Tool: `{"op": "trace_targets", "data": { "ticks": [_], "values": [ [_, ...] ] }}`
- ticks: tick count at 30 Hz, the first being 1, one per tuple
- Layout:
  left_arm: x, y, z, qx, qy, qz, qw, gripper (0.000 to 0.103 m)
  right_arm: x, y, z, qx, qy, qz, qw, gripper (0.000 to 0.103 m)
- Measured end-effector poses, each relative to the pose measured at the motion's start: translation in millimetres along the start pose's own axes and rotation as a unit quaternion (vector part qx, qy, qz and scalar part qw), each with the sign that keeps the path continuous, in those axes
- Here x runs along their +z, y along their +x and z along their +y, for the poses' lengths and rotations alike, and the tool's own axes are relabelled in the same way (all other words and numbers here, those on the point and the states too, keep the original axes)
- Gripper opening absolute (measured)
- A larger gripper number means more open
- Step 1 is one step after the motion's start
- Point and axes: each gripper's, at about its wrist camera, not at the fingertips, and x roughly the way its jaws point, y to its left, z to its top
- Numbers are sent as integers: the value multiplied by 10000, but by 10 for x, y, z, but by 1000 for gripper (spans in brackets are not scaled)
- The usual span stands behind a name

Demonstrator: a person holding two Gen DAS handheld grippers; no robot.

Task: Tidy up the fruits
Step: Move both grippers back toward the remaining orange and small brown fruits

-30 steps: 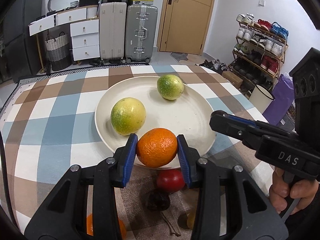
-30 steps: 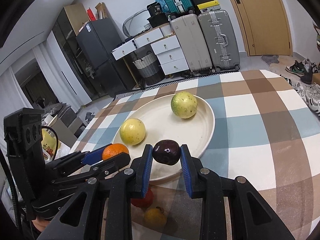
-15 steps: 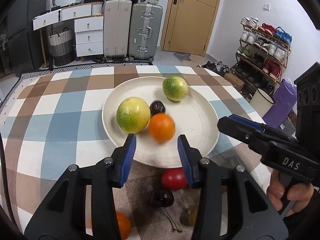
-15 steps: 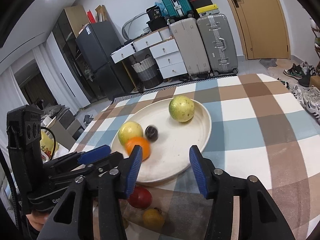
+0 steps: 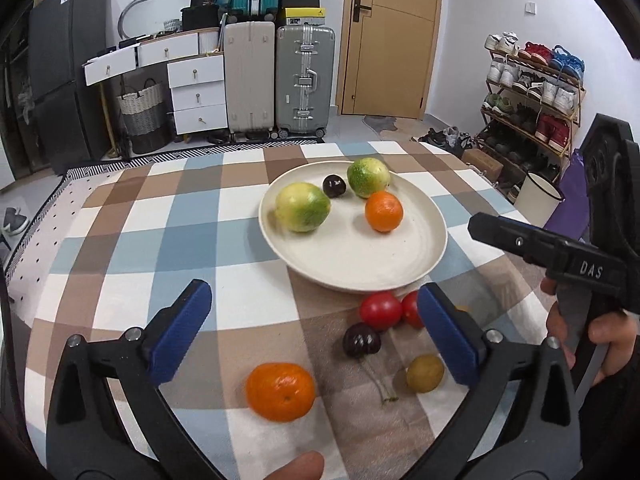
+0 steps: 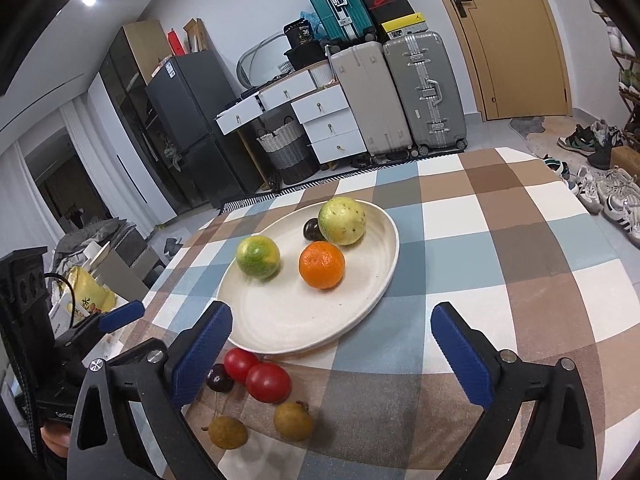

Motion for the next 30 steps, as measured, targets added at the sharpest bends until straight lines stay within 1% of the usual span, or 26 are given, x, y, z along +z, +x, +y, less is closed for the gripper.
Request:
{"op": "trace_targets", "data": {
  "ticks": [5,11,13,18,20,22,23,28,30],
  "values": [
    [-96,-125,110,45,-134,-6,9999,102,-15,-20,71,5,-134,120,9998,102],
    [-201,-252,238,69,-236,-85,9997,102,-62,-62,203,-21,-504,241,9984,102],
    [-227,-260,269,56,-271,-55,9996,102,-96,-83,231,-50,-634,283,9976,102],
    [-337,-220,334,-46,-369,82,9993,102,-160,-101,253,-255,-952,416,9943,102],
    [-357,-150,348,5,-409,216,9989,102,-172,-78,255,-313,-1006,530,9930,102],
    [-365,-127,355,-13,-439,251,9987,102,-199,-32,260,-419,-1079,698,9908,102],
    [-367,-124,356,-12,-455,253,9986,102,-218,-20,260,-472,-1129,702,9900,102],
    [-384,-53,372,28,-443,347,9984,102,-262,11,247,-359,-1146,846,9892,102],
    [-394,-19,384,-3,-469,398,9981,102,-293,47,258,-401,-1195,971,9873,102]
  ]
}}
